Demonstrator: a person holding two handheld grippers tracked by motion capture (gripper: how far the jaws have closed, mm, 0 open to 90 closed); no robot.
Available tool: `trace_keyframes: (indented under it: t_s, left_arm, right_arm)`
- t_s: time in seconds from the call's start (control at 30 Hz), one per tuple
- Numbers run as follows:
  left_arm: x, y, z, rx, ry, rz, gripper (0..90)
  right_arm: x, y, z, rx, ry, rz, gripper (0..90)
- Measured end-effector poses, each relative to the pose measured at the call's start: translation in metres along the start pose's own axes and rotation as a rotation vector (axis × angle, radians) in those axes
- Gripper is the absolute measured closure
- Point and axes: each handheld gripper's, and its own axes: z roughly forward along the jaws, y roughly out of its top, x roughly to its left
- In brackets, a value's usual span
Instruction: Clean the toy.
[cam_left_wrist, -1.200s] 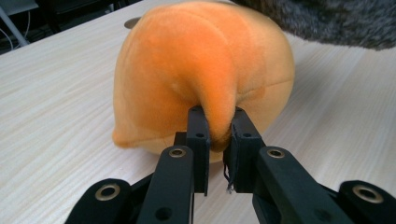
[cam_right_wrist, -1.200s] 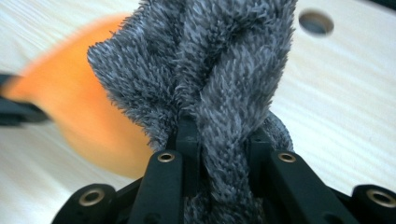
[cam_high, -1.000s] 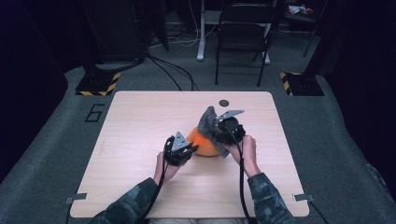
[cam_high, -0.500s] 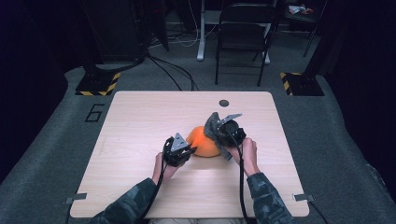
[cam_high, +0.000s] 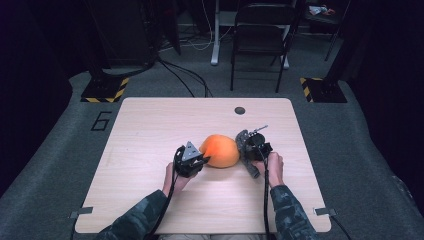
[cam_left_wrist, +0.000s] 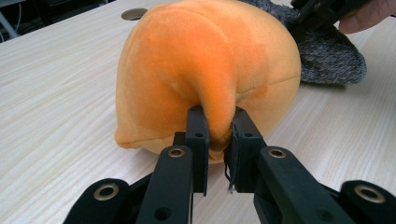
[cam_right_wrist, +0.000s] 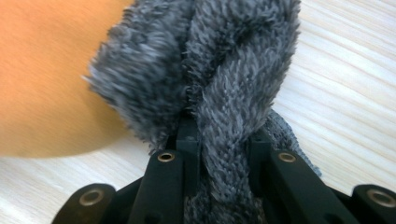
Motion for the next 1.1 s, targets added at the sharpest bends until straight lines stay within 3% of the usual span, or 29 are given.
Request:
trace_keyframes:
  t_s: [0.1,0.17,0.27,0.37,0.47,0.53,0.63,0.67,0.73,0.83,0.93,1.1]
  left_arm:
    - [0.002,-0.001,-0.001,0.004,-0.008,-0.014,80.6]
    - [0.003,-0.002,-0.001,0.0,-0.005,-0.029,80.5]
    - [0.004,-0.001,-0.001,0.0,0.0,-0.026,80.3]
    - [0.004,-0.001,-0.001,-0.001,0.002,-0.028,80.1]
    - [0.005,-0.002,0.0,-0.011,0.012,-0.035,79.6]
    - [0.006,-0.004,-0.002,-0.008,0.016,-0.03,77.3]
    - [0.004,-0.003,-0.003,-0.003,0.043,0.005,63.5]
    - [0.001,-0.003,-0.004,-0.001,0.073,0.04,58.1]
    - [-0.002,-0.005,-0.002,0.011,0.09,0.071,48.3]
    - [-0.005,-0.008,0.007,0.026,0.093,0.078,40.5]
    - [-0.007,-0.011,0.014,0.018,0.09,0.087,42.8]
    - [-0.009,-0.01,0.017,0.002,0.104,0.09,66.7]
  right_arm:
    - [-0.006,0.003,-0.016,-0.036,-0.021,0.017,74.0]
    - [-0.009,0.007,-0.032,-0.092,0.0,0.028,74.0]
    - [0.001,0.012,-0.048,-0.139,0.022,-0.006,74.0]
    - [0.019,0.019,-0.058,-0.174,0.094,-0.051,73.9]
    - [0.035,0.022,-0.053,-0.154,0.129,-0.093,74.0]
    - [0.043,0.023,-0.044,-0.136,0.106,-0.108,74.0]
    - [0.043,0.022,-0.036,-0.142,0.086,-0.108,74.0]
    - [0.042,0.021,-0.036,-0.142,0.085,-0.108,74.0]
    - [0.04,0.02,-0.035,-0.149,0.087,-0.1,74.0]
    - [0.037,0.019,-0.032,-0.151,0.098,-0.095,74.0]
    - [0.039,0.019,-0.031,-0.151,0.089,-0.103,74.0]
    - [0.04,0.017,-0.03,-0.16,0.081,-0.095,74.0]
